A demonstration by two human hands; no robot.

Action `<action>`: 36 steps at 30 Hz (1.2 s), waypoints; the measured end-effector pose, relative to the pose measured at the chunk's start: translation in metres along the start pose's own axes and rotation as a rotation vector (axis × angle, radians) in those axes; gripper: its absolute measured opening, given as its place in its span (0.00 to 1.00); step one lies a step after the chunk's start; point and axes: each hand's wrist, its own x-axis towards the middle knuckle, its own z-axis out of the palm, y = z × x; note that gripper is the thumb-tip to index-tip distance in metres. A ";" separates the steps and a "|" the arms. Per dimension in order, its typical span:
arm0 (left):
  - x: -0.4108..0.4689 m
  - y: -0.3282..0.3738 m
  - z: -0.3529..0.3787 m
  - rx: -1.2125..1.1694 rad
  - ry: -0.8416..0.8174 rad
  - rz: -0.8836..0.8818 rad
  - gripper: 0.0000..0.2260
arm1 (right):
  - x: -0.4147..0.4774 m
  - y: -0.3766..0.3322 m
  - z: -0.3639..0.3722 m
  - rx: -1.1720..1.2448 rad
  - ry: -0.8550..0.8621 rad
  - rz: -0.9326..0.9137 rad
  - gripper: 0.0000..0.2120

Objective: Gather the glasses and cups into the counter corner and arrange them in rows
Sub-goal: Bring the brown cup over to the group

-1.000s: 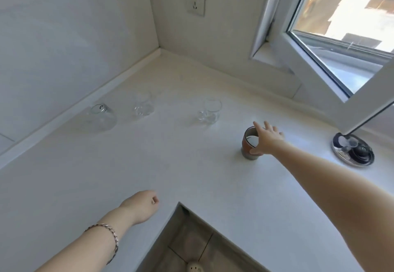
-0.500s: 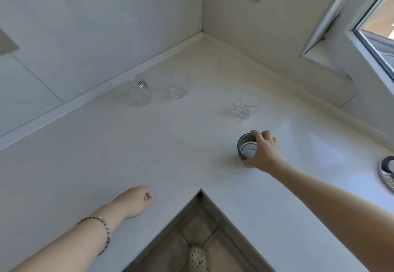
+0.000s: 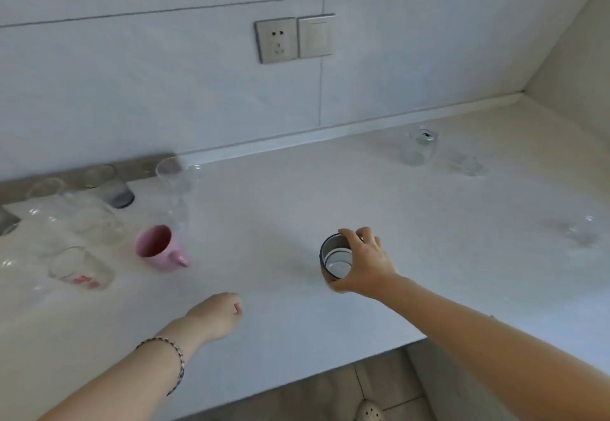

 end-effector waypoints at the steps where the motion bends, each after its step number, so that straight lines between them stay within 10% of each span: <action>1: -0.007 -0.031 -0.004 -0.017 0.004 -0.023 0.14 | 0.002 -0.028 0.015 -0.016 -0.013 -0.028 0.45; 14: -0.127 -0.363 -0.017 -0.216 0.022 -0.268 0.05 | -0.014 -0.346 0.192 -0.229 -0.230 -0.363 0.47; 36: -0.189 -0.511 0.016 -0.506 0.116 -0.514 0.04 | -0.049 -0.584 0.370 -0.159 -0.391 -0.581 0.51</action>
